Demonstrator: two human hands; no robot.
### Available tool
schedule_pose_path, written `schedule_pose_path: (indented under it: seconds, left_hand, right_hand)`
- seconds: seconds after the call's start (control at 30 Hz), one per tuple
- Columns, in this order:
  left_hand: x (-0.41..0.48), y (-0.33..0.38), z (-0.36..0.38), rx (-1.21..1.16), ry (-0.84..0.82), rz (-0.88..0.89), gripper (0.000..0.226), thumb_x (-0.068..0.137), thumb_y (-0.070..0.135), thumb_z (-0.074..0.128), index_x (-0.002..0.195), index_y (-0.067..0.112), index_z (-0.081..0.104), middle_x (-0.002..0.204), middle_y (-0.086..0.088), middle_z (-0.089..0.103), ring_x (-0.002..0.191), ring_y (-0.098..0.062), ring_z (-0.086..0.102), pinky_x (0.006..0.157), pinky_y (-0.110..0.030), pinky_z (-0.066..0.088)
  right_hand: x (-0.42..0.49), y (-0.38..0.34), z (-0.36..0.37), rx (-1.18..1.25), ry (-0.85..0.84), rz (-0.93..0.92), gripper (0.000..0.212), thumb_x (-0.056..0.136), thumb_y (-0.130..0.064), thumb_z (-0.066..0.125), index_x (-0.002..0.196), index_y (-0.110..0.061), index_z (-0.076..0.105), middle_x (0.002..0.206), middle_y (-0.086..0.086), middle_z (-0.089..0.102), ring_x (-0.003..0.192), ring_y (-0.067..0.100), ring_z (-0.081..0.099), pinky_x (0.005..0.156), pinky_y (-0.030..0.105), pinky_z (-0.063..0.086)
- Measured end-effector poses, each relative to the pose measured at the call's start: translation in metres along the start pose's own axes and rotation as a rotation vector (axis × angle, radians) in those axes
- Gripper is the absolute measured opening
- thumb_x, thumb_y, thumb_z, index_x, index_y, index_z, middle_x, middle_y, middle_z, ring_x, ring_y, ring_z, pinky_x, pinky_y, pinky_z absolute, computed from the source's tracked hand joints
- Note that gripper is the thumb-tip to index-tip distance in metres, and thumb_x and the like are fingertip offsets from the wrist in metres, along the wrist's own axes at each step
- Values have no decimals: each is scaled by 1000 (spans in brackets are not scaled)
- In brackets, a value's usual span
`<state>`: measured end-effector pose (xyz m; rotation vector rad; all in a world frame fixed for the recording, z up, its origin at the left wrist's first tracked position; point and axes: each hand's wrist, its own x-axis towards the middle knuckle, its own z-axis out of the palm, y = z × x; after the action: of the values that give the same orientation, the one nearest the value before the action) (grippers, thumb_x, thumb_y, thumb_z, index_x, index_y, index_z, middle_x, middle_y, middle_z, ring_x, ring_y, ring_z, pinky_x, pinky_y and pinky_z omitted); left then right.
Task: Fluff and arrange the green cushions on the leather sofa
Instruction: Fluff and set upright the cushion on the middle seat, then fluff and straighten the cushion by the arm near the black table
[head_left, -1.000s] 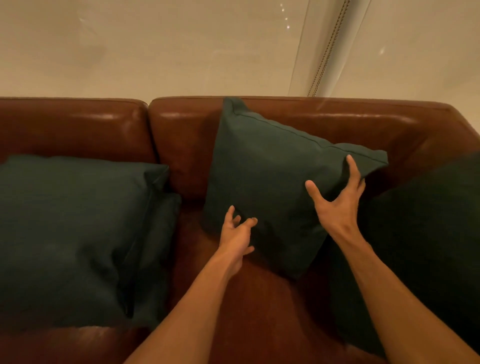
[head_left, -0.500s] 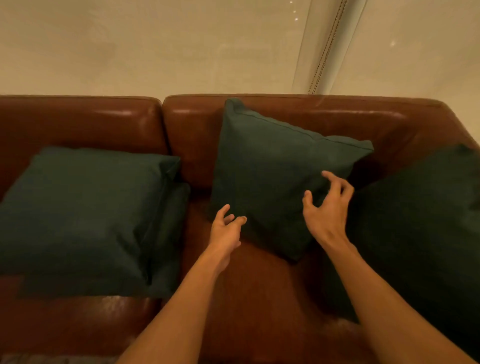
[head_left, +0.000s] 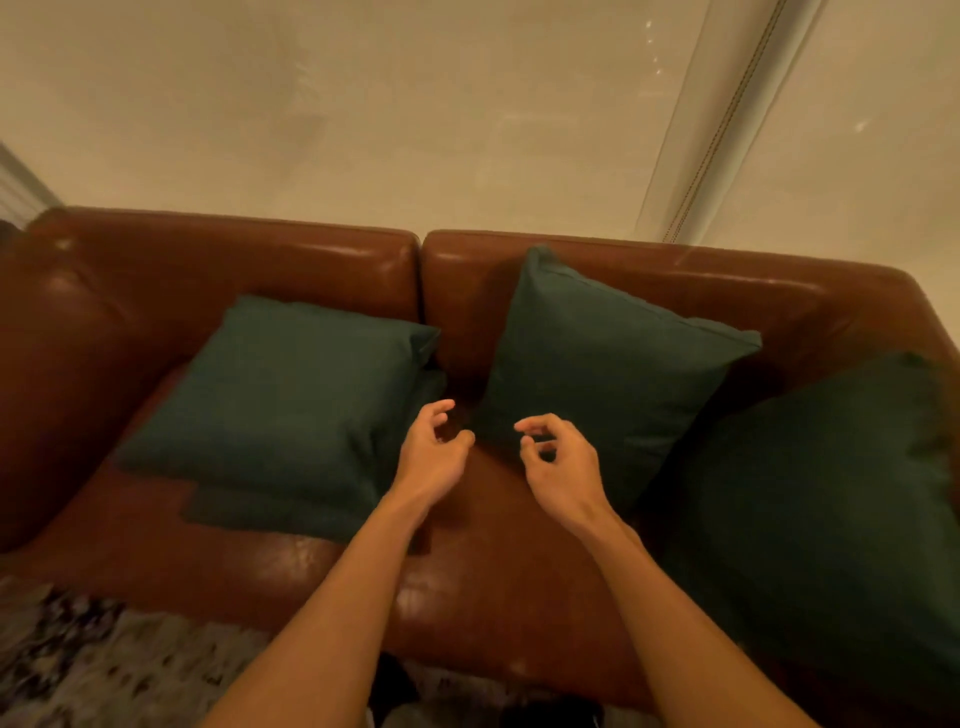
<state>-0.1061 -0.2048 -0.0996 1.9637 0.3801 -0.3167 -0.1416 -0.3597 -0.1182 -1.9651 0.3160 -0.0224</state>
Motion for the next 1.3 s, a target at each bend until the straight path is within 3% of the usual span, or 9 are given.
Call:
schedule_pose_path:
  seconds: [0.23, 0.47, 0.57, 0.67, 0.87, 1.07, 1.2, 1.3]
  left_hand:
    - [8, -8, -100, 174, 65, 70, 49, 88, 17, 66, 135, 21, 52, 141, -6, 51, 126, -24, 50, 106, -39, 41]
    - [32, -45, -213, 320, 79, 84, 50, 86, 19, 68, 134, 20, 54, 138, -10, 54, 123, -27, 53, 104, -36, 39]
    - [46, -63, -252, 356, 62, 70, 49, 87, 21, 67, 135, 20, 53, 139, -12, 52, 129, -27, 50, 107, -37, 38]
    - [59, -79, -281, 403, 24, 47, 49, 88, 24, 67, 135, 23, 52, 139, -11, 51, 129, -28, 50, 108, -38, 38]
    - [89, -88, -302, 501, -76, 56, 53, 87, 37, 63, 137, 31, 46, 142, -7, 48, 133, -29, 46, 109, -46, 38]
    - [115, -78, -301, 726, -111, 141, 55, 91, 44, 56, 143, 44, 37, 151, -1, 38, 135, -35, 37, 108, -48, 33]
    - [129, -75, -302, 833, -74, 147, 59, 90, 53, 54, 146, 49, 33, 154, 1, 34, 138, -33, 34, 109, -46, 32]
    - [144, -81, -300, 964, -81, 145, 62, 90, 59, 49, 148, 50, 27, 158, -1, 29, 142, -35, 29, 113, -49, 28]
  right_hand:
    - [-12, -38, 26, 9, -51, 50, 15, 96, -14, 57, 100, -24, 68, 97, -6, 64, 76, 12, 61, 56, 21, 44]
    - [-15, -77, 107, -8, -46, 91, 15, 96, -16, 58, 96, -26, 69, 93, -6, 66, 81, 14, 63, 64, 16, 47]
    - [-17, -92, 147, 1, -94, 140, 13, 97, -19, 57, 100, -27, 68, 98, -5, 65, 83, 10, 63, 60, 14, 47]
    - [-17, -100, 182, 8, -97, 154, 13, 96, -19, 58, 97, -28, 68, 97, -3, 67, 85, 15, 65, 66, 20, 52]
    - [-17, -102, 221, -38, -88, 172, 18, 93, -16, 60, 87, -33, 67, 89, -7, 67, 76, 13, 62, 61, 10, 44]
    - [16, -96, 224, -114, -114, 178, 17, 92, -23, 61, 87, -38, 65, 103, -1, 66, 86, 14, 64, 78, 26, 52]
    - [38, -89, 225, -112, -92, 219, 16, 93, -17, 61, 90, -32, 64, 99, -1, 68, 77, 7, 59, 63, 9, 42]
    - [55, -75, 229, -108, -108, 257, 10, 94, -19, 61, 101, -25, 65, 105, 3, 68, 82, 10, 60, 66, 10, 43]
